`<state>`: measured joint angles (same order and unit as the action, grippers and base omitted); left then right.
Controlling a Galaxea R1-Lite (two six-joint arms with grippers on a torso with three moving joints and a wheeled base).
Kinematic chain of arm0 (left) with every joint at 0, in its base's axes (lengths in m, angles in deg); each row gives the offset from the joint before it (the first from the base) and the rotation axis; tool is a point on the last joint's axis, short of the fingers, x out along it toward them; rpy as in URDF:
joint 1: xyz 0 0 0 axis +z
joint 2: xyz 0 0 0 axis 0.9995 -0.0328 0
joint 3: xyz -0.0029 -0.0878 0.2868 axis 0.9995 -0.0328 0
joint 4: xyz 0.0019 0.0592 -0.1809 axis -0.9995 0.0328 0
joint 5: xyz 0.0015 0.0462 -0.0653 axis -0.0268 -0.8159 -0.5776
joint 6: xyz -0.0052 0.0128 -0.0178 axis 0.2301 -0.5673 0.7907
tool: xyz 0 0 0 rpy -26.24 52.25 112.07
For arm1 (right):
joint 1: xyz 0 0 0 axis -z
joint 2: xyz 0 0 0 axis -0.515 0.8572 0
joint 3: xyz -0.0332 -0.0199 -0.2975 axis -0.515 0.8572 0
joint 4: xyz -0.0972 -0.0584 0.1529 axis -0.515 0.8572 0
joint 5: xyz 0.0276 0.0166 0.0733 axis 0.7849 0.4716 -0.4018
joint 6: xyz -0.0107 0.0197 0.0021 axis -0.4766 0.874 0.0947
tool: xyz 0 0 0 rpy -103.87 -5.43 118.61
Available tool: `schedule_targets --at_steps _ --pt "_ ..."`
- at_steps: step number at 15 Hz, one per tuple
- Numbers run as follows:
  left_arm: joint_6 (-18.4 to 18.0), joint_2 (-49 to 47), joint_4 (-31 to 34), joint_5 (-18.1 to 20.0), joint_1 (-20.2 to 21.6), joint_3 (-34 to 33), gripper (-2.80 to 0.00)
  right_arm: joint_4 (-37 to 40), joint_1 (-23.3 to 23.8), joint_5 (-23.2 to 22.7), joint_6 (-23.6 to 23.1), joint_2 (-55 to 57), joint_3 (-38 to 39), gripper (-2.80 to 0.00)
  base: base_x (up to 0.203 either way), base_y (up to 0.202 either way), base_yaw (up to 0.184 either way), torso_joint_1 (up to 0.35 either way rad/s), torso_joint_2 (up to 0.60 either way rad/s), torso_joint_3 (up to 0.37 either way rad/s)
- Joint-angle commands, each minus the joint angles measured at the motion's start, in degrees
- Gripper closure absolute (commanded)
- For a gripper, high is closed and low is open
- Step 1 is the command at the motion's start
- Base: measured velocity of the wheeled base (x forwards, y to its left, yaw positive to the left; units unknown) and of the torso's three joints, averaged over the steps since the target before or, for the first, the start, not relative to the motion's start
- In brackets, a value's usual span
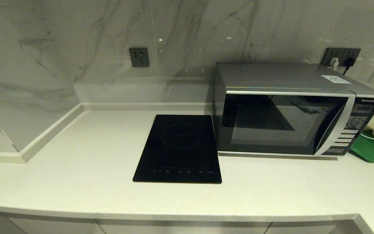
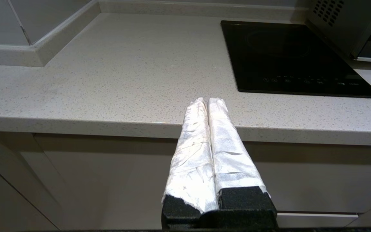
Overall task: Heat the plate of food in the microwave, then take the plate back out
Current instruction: Open the microwave oven
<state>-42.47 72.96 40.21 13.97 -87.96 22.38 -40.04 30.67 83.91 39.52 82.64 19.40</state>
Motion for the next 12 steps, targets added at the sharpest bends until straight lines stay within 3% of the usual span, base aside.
schedule_targets --at_steps 1,5,7,8,10,12 --pt "0.0 0.0 0.0 0.0 0.0 0.0 0.00 -0.4 0.0 0.0 0.1 0.0 0.9 0.00 0.000 0.000 0.000 0.000 0.00 0.000" --pt "0.0 0.0 0.0 0.0 0.0 0.0 0.00 0.5 0.0 1.9 4.7 0.0 0.8 0.00 0.000 0.000 0.000 0.000 0.00 0.000" --pt "0.0 0.0 0.0 0.0 0.0 0.0 0.00 0.8 0.0 2.2 4.8 0.0 0.7 0.00 0.000 0.000 0.000 0.000 0.00 0.000" --pt "0.0 0.0 0.0 0.0 0.0 0.0 0.00 1.0 0.0 2.3 4.0 0.0 0.8 0.00 0.000 0.000 0.000 0.000 0.00 0.000" --pt "0.0 0.0 0.0 0.0 0.0 0.0 0.00 2.9 0.0 1.6 -2.6 0.0 1.2 0.00 0.000 0.000 0.000 0.000 0.00 0.000" --pt "0.0 0.0 0.0 0.0 0.0 0.0 0.00 2.8 0.0 1.6 -2.5 0.0 1.2 0.00 0.000 0.000 0.000 0.000 0.00 0.000"
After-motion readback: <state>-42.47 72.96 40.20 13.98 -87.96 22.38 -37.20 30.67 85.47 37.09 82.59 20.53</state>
